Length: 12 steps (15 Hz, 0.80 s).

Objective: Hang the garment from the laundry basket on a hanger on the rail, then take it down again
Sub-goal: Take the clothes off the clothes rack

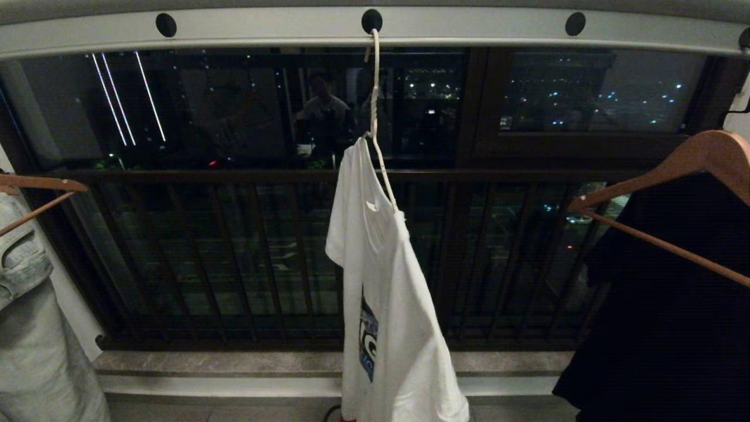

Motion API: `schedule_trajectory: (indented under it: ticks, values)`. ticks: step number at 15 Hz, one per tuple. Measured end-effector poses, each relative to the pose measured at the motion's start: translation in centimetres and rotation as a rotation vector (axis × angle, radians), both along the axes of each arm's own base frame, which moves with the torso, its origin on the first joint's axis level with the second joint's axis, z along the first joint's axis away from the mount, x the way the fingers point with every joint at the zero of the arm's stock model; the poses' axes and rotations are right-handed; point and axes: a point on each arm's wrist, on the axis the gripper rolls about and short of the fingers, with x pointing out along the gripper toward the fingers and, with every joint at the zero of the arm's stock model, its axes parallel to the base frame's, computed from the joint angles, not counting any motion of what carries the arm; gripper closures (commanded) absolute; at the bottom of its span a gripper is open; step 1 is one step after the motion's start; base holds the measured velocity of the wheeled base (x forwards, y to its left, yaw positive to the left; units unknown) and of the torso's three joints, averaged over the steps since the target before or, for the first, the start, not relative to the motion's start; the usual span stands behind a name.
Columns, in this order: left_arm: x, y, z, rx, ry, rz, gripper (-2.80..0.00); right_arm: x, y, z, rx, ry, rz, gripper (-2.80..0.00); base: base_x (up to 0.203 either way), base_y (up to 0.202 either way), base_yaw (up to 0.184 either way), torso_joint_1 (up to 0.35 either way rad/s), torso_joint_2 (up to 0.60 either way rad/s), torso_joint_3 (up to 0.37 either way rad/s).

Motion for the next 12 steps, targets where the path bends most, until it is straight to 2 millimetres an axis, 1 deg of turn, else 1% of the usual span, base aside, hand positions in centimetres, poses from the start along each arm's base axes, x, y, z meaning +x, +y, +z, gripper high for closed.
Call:
schedule_trajectory:
  ticks: [2,3,5,7,10,12]
  values:
    - [0.0,0.0,0.0,0.0,0.0,0.0,0.0,-0.7,-0.1,1.9,0.005,-0.041,-0.02,0.0,0.0,0.0,0.0,0.0,0.0,0.0]
    - [0.0,0.0,0.0,0.0,0.0,0.0,0.0,-1.1,-0.1,3.3,0.007,-0.061,-0.026,0.0,0.0,0.0,0.0,0.0,0.0,0.0]
    - [0.0,0.0,0.0,0.0,0.0,0.0,0.0,-1.6,-0.1,5.9,0.013,-0.036,-0.031,0.0,0.0,0.0,0.0,0.0,0.0,0.0]
    - [0.0,0.0,0.0,0.0,0.0,0.0,0.0,-1.1,-0.1,8.1,0.02,0.02,-0.031,0.0,0.0,0.0,0.0,0.0,0.0,0.0]
    - [0.0,0.0,0.0,0.0,0.0,0.0,0.0,0.4,0.1,13.1,0.032,0.044,0.025,0.0,0.0,0.0,0.0,0.0,0.0,0.0]
    - [0.0,0.0,0.0,0.0,0.0,0.0,0.0,1.7,0.3,16.5,0.039,0.057,0.116,0.0,0.0,0.0,0.0,0.0,0.0,0.0]
